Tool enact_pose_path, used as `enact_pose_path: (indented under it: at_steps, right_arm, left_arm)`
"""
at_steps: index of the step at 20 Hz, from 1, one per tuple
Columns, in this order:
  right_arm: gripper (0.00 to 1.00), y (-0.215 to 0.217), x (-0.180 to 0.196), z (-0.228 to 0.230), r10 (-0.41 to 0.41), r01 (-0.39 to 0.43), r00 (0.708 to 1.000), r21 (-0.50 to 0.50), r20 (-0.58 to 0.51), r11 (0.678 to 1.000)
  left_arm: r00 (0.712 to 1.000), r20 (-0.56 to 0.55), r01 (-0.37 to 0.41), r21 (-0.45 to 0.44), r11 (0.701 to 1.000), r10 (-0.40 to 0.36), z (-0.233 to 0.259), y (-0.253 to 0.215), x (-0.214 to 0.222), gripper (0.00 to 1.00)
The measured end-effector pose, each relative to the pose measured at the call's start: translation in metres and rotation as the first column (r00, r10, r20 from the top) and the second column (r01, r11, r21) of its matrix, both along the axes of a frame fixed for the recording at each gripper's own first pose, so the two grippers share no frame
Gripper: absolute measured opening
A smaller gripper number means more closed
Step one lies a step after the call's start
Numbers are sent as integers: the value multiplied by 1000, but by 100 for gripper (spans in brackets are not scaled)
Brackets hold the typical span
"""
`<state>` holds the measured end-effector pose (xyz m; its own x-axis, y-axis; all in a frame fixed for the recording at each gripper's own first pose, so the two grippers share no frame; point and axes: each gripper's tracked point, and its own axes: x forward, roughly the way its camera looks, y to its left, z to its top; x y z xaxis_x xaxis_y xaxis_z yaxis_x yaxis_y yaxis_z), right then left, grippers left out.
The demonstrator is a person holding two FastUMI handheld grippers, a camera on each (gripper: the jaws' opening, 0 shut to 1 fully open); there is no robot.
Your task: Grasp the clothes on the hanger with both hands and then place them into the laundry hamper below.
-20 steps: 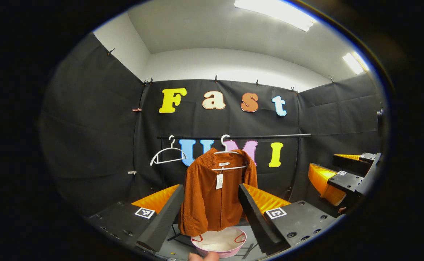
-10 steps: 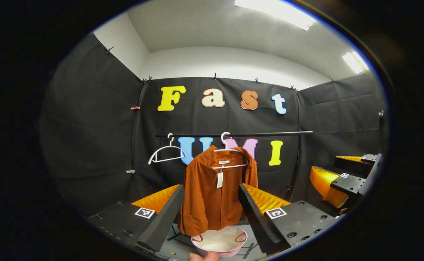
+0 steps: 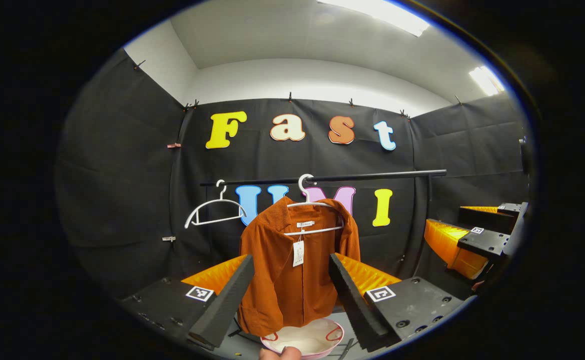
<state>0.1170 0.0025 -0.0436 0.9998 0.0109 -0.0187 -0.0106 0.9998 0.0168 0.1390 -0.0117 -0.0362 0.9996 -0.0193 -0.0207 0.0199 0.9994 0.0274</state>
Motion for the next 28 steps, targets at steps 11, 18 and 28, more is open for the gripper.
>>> enact_pose_path:
  at_steps: [11, 18, 28]
  right_arm:
    - [98, 13, 159, -72, 105, -103, 993, 35, -58, 994]
    - [99, 34, 218, -115, 188, -181, 978, 73, -91, 981]
    - [77, 65, 310, -156, 183, -175, 980, 101, -76, 979]
  left_arm:
    - [986, -10, -165, 37, 986, 166, -60, 13, 196, 99]
    - [958, -43, -280, 76, 957, 284, -85, 42, 255, 96]
    - [961, -128, -239, 51, 970, 244, -101, 58, 271, 21]
